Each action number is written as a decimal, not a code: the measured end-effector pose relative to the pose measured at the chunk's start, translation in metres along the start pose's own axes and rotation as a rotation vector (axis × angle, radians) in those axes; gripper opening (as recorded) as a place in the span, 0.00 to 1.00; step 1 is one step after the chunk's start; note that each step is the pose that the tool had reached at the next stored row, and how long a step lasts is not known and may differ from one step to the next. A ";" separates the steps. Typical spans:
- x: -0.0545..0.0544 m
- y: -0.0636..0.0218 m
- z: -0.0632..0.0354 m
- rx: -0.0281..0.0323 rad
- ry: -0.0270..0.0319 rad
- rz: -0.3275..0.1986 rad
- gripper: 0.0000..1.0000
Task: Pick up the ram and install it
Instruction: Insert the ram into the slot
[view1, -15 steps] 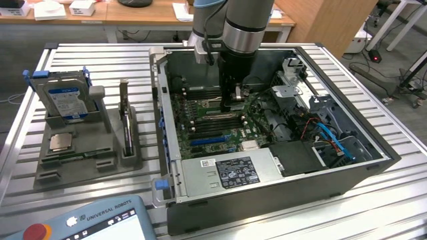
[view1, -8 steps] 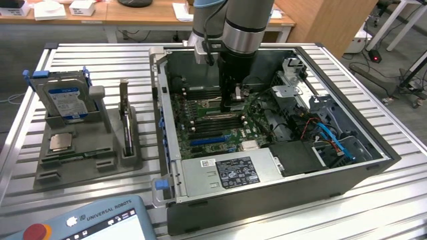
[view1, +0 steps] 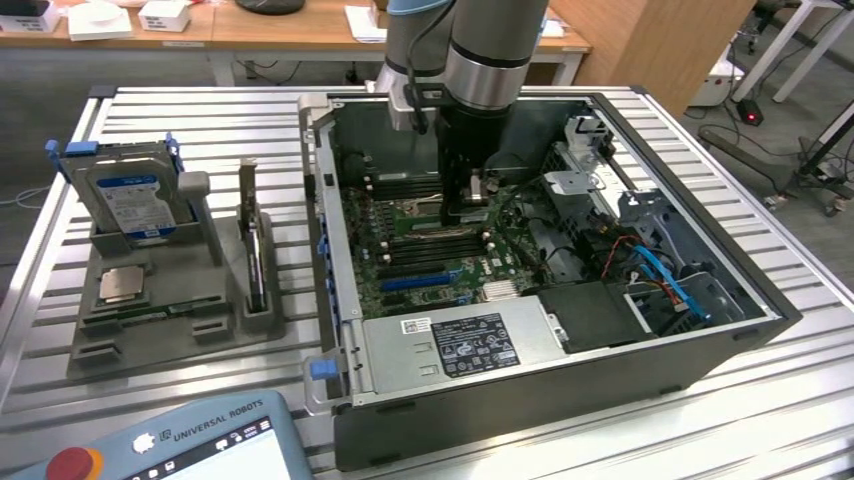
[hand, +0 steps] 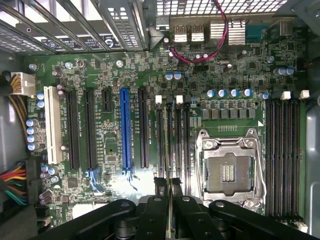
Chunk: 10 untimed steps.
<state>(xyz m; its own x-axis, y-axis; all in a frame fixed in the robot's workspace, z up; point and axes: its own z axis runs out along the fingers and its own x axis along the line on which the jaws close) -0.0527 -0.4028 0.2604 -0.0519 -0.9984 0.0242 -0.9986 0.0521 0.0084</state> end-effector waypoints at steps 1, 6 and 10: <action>0.000 0.0000 0.0005 0.0000 0.0001 0.000 0.13; 0.000 0.0000 0.0030 0.0000 0.0003 0.000 0.13; 0.000 0.0000 0.0050 0.0001 0.0011 0.000 0.13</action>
<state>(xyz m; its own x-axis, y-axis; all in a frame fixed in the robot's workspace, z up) -0.0527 -0.4028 0.2553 -0.0519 -0.9983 0.0252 -0.9986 0.0521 0.0083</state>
